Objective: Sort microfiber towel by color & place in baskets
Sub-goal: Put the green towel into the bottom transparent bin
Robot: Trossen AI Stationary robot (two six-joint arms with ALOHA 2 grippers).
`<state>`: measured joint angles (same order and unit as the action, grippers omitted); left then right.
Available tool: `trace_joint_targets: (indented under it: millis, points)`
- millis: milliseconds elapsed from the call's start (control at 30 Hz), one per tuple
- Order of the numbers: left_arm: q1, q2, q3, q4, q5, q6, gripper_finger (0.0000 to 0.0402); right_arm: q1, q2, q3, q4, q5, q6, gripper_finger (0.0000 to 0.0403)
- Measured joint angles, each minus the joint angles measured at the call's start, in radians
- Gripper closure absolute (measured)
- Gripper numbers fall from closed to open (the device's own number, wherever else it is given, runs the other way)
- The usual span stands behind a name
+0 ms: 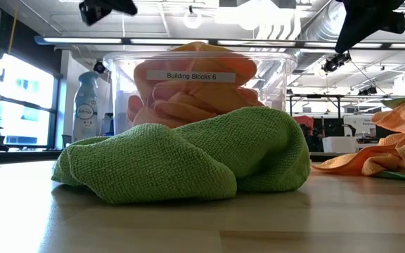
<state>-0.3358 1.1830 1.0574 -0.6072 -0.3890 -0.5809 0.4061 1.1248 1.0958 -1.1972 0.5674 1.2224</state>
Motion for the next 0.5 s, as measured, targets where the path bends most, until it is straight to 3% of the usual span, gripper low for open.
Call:
trace_joint_targets:
  millis: [367, 500]
  points:
    - [-0.194, 0.269, 0.303, -0.120, -0.067, -0.013, 0.0401, 0.000, 0.000, 0.000, -0.047, -0.033, 0.000, 0.0403]
    - [-0.231, 0.374, 0.414, -0.194, -0.041, -0.002, 0.0401, 0.000, 0.000, 0.000, -0.099, -0.138, -0.019, 0.0403]
